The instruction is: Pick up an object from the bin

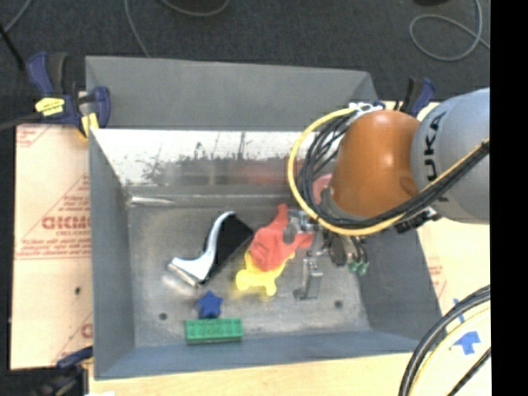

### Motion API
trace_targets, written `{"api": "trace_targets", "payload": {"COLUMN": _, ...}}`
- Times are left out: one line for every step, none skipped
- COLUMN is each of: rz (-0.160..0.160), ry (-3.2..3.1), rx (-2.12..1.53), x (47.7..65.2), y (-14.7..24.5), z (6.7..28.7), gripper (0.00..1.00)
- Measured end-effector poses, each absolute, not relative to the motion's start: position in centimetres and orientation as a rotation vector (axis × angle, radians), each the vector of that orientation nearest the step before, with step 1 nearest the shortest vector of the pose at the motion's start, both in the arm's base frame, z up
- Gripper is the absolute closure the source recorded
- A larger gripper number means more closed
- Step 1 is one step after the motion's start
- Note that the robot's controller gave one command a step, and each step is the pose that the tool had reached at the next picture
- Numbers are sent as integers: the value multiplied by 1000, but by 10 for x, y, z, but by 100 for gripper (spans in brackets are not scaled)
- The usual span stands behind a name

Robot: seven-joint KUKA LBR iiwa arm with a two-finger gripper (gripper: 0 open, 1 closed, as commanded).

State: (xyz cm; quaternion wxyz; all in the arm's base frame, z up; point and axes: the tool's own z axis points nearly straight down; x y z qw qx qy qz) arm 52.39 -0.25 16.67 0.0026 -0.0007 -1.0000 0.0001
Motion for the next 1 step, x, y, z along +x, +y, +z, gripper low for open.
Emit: {"api": "trace_targets", "payload": {"rz": 0, "ry": -3145, "rx": -3, "x": 526, "y": -2, "z": 171, "gripper": 0}}
